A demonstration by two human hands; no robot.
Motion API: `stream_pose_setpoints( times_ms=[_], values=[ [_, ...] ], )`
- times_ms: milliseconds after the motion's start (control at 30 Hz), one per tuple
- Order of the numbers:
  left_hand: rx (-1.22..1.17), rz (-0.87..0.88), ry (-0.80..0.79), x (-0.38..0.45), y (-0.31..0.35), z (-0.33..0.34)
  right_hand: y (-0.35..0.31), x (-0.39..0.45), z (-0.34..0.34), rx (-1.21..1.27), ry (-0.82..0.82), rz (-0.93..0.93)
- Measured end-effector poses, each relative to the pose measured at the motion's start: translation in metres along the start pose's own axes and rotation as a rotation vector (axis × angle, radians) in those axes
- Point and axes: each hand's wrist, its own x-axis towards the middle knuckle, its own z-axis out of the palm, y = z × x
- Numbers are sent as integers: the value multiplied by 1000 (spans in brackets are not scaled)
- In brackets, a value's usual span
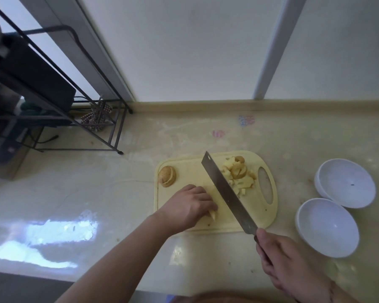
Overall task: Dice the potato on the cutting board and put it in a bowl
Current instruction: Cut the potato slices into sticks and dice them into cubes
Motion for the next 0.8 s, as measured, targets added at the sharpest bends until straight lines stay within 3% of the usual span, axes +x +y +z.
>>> stream_pose_setpoints(
  times_ms=[133,433,633,800],
  values=[
    [-30,-96,-15,11,1,-5,2,-2,-3,-29,12,-13],
    [-157,-189,-301,29,-7,-25,0,-3,-9,-31,38,22],
    [-162,-307,-248,39,-10,-25,-1,-2,-13,-44,46,19],
    [-131,-257,-231,35,-7,-23,4,-1,-14,-51,59,39]
  ],
)
